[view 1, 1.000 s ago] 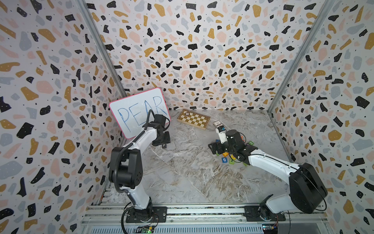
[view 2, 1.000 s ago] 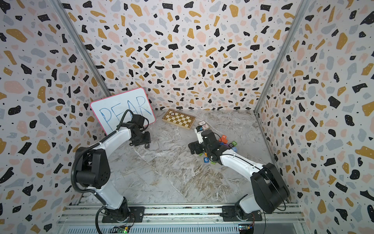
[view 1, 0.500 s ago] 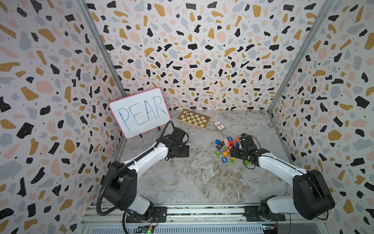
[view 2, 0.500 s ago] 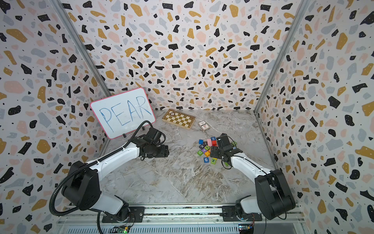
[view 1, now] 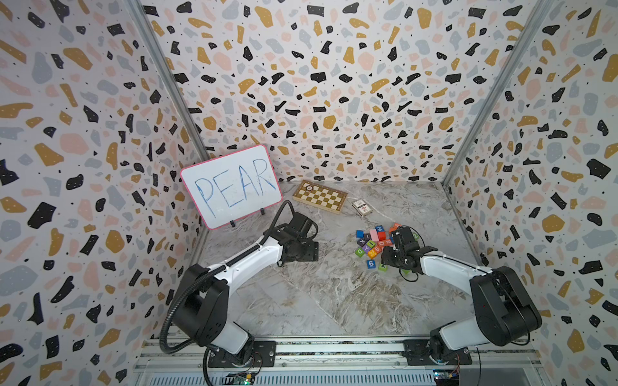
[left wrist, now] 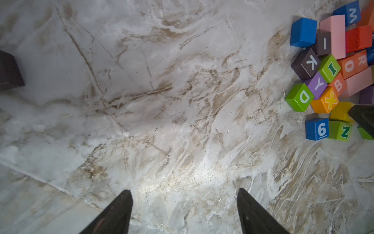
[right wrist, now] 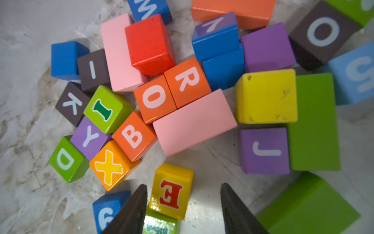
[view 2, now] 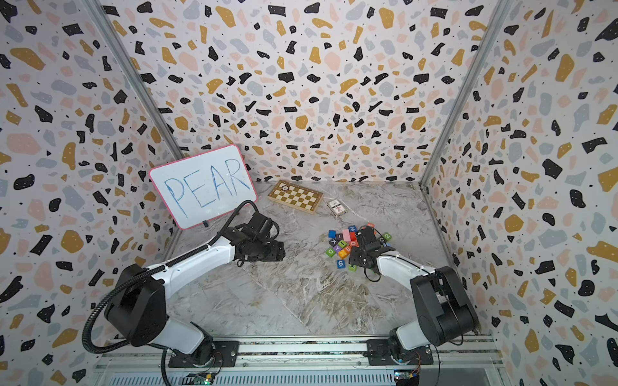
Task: Spell the uppercase word “pear” with letter blocks
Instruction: Pick up the letter block from the center of the board.
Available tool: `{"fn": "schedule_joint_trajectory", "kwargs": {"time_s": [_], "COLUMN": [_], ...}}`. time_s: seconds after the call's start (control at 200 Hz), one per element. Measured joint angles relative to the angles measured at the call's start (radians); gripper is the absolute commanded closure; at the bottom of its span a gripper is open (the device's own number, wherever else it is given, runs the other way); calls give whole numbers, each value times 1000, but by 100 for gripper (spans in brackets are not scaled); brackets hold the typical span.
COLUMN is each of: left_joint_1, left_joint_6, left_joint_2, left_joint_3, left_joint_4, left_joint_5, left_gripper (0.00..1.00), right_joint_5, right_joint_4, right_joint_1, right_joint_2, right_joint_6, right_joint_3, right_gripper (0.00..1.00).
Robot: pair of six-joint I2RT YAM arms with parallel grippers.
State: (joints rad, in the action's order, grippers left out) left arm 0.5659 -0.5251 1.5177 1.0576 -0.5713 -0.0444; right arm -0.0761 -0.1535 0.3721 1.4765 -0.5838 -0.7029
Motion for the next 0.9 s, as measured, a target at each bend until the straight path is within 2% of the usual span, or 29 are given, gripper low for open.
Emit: {"fn": "schedule_joint_trajectory", "kwargs": {"time_s": [0.305, 0.35, 0.611, 0.901], "left_joint_1": [0, 0, 0, 0], "left_joint_6": [2, 2, 8, 8], "left_joint_2": [2, 4, 11, 11], "left_joint_3": [0, 0, 0, 5], "left_joint_4": [0, 0, 0, -1], "left_joint_5": [0, 0, 0, -18], "left_gripper": [13, 12, 11, 12], "right_joint_5": [-5, -8, -24, -30], "right_joint_4": [12, 12, 11, 10], "right_joint_1": [8, 10, 18, 29], "right_joint_2": [43, 43, 45, 43], "right_joint_6": [2, 3, 11, 29], "right_joint_3": [-3, -3, -9, -10], "right_gripper": [51, 55, 64, 67]}}
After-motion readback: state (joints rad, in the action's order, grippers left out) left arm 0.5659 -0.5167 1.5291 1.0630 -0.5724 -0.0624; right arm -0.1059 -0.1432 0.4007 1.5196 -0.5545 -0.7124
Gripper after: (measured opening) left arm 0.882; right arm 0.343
